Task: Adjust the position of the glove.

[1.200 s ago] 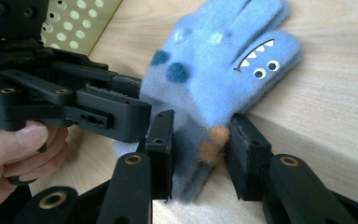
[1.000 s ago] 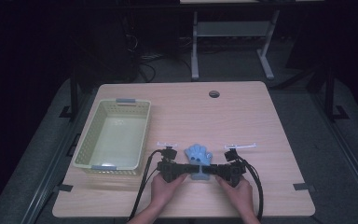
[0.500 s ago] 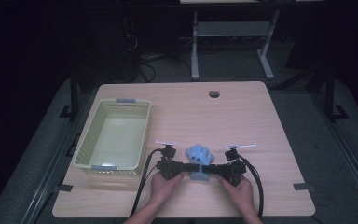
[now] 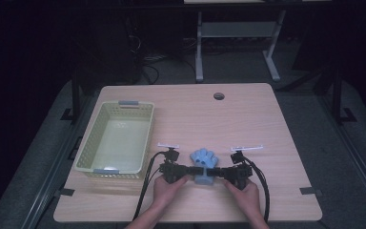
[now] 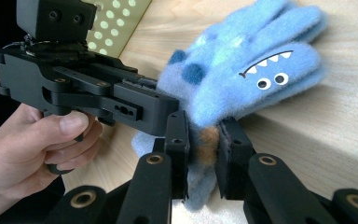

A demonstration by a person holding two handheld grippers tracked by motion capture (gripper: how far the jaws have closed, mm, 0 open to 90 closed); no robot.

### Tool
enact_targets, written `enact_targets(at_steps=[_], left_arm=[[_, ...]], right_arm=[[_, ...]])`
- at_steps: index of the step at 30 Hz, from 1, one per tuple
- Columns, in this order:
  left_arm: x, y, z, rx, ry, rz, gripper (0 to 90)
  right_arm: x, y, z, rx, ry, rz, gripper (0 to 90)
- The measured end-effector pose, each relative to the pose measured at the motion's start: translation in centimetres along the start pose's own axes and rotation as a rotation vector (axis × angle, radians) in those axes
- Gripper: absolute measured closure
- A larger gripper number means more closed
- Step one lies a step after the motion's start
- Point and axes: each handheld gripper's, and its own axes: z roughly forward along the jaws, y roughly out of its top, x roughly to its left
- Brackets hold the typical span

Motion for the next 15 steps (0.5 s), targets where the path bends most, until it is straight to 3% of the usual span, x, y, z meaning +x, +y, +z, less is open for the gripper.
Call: enact_targets(at_steps=[15], left_arm=[[-1.8,0.7,-1.0,-0.012,-0.024,0.059,73.1]], right_arm=[[1.5,0.5,-1.5,-0.041,0.007,-0.041,77.2]])
